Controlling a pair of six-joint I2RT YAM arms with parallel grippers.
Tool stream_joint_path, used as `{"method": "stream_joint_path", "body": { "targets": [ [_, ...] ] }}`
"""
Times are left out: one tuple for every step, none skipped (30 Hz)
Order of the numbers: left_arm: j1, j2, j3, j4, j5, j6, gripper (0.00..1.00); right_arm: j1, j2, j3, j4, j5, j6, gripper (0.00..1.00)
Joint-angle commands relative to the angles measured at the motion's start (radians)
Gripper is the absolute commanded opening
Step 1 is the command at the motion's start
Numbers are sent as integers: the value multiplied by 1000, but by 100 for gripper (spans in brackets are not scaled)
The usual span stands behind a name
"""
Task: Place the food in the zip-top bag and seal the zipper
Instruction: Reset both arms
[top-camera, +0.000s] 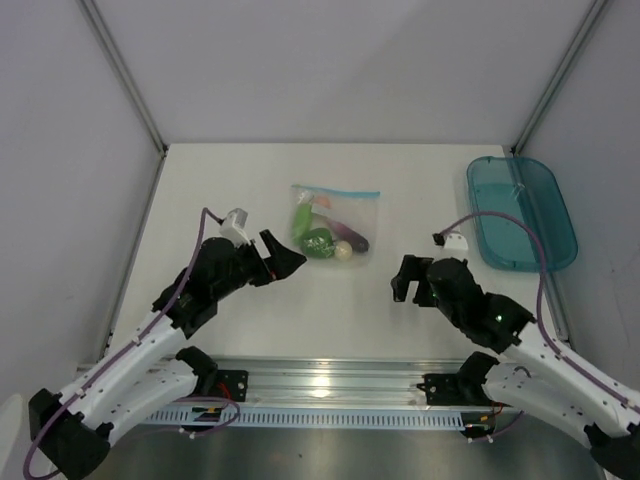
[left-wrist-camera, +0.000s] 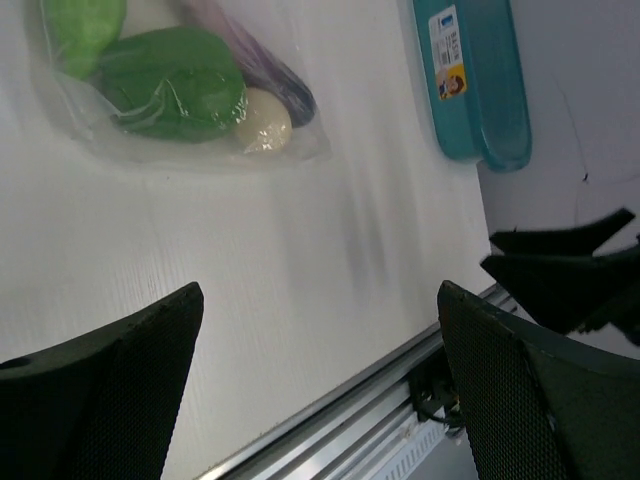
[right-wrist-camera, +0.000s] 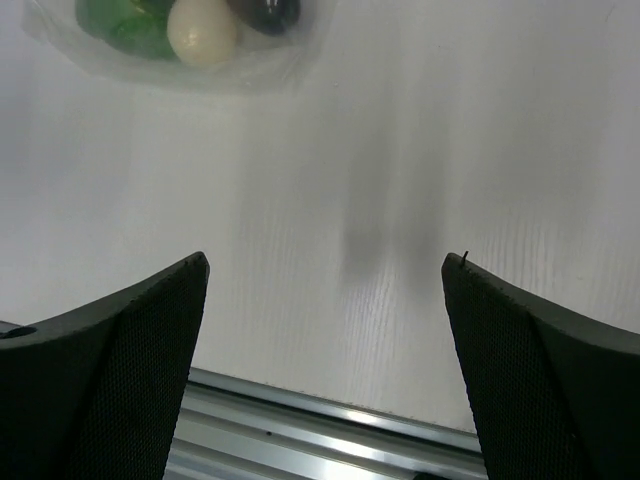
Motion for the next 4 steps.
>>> {"method": "stream_joint_path", "body": {
  "targets": [
    [79, 44, -83, 162, 166, -103, 100, 6, -122, -72, 18, 58, 159, 100],
    [92, 51, -103, 238, 221, -116, 99, 7, -160, -96, 11, 55, 177, 99],
    [107, 47, -122, 276, 246, -145, 99, 7, -175, -104, 5, 51, 182, 99],
    [108, 33, -142, 338, 266, -162, 100, 7, -189, -109, 1, 38, 180, 100]
  ]
}}
